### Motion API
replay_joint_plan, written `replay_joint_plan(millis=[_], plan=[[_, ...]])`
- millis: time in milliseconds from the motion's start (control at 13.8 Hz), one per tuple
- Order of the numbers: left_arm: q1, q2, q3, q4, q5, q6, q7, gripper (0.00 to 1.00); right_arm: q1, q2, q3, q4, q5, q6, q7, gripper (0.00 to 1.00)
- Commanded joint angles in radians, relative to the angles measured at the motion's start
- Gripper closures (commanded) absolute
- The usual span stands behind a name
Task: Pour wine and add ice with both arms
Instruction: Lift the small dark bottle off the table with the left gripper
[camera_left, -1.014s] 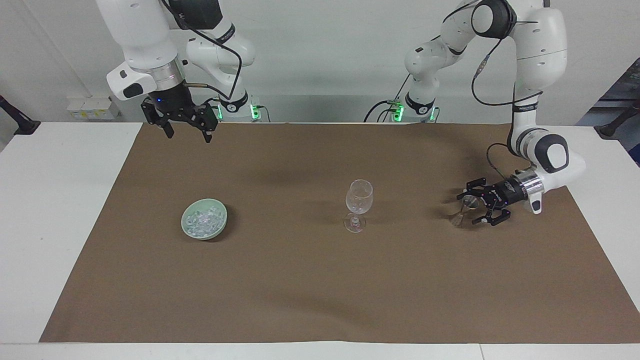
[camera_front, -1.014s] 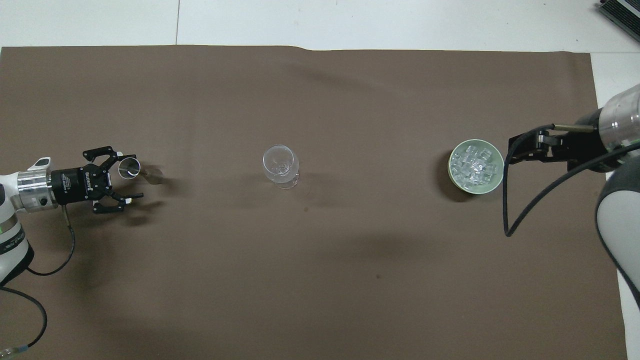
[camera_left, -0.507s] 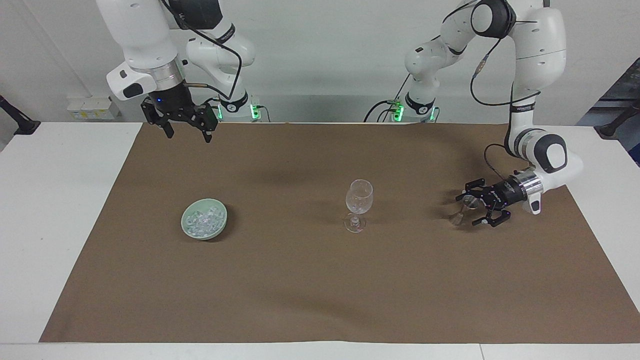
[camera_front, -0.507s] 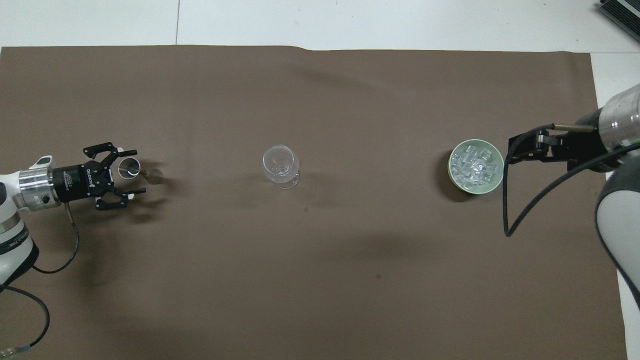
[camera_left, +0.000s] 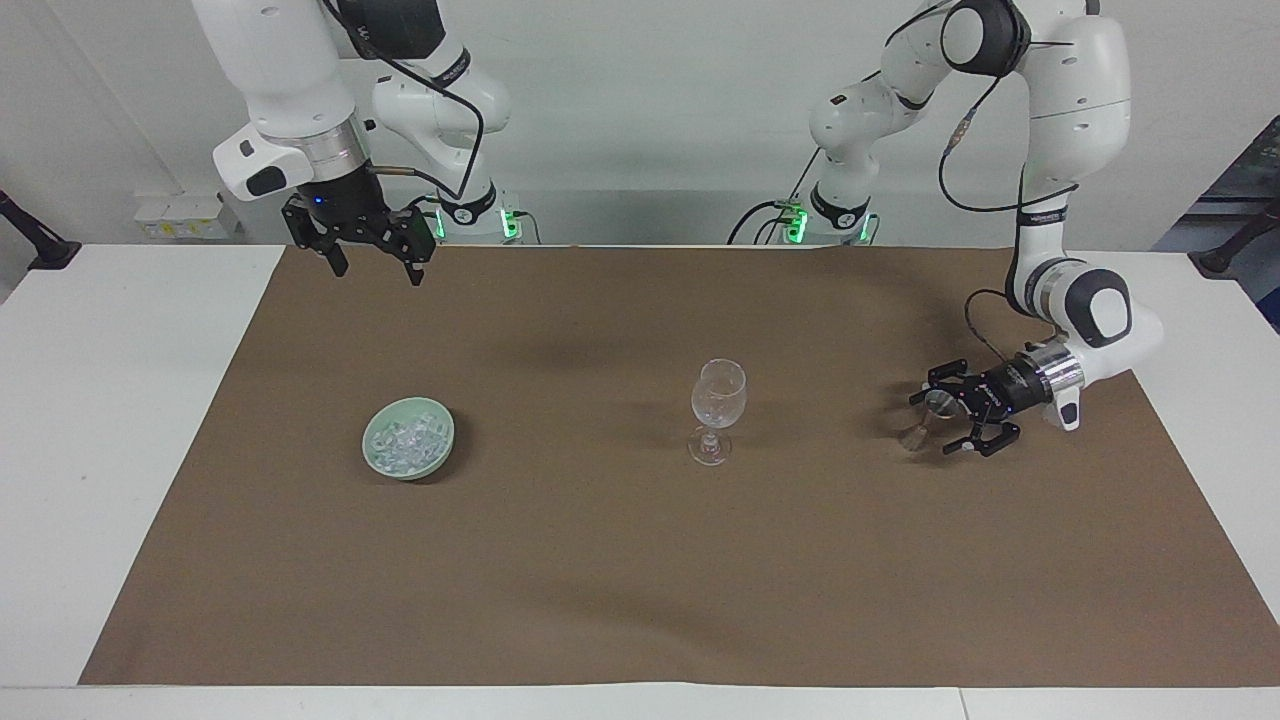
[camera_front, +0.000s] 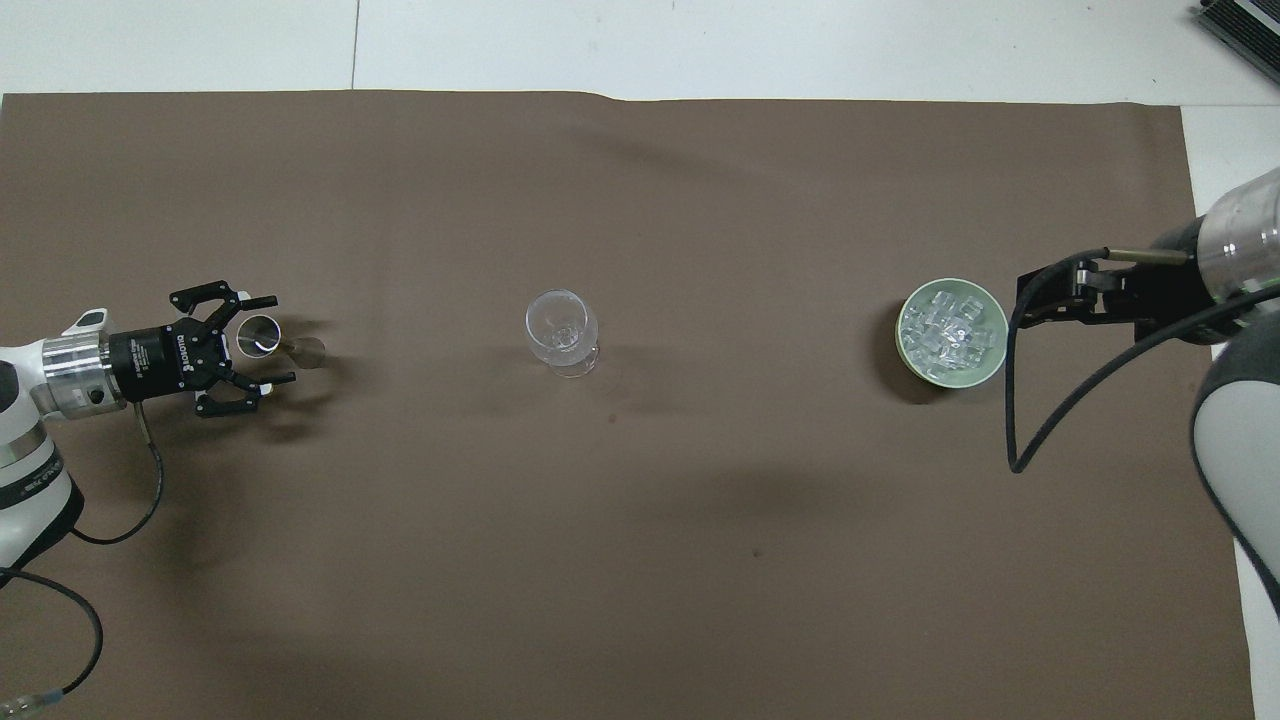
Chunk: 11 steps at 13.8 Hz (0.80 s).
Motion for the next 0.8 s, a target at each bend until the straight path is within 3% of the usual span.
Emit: replay_joint_plan(millis=[0,435,724], plan=[[-0.021,-0.033,0.008,-0.043,-0.023,0.032,0.014,0.00,-0.025,-0.014,0.013,-0.019,0.023,0.019,-0.025,0.00],[-0.019,-0.033,0.009,-0.046,-0.023,0.037,0.011,0.00,-0.025,-0.014,0.013,-0.019,0.023,0.019,-0.025,0.00],[-0.018,-0.035,0.009,-0.043,-0.023,0.031,0.008,0.06,-0.025,-0.014,0.013,-0.019,0.023,0.019,-0.025,0.00]])
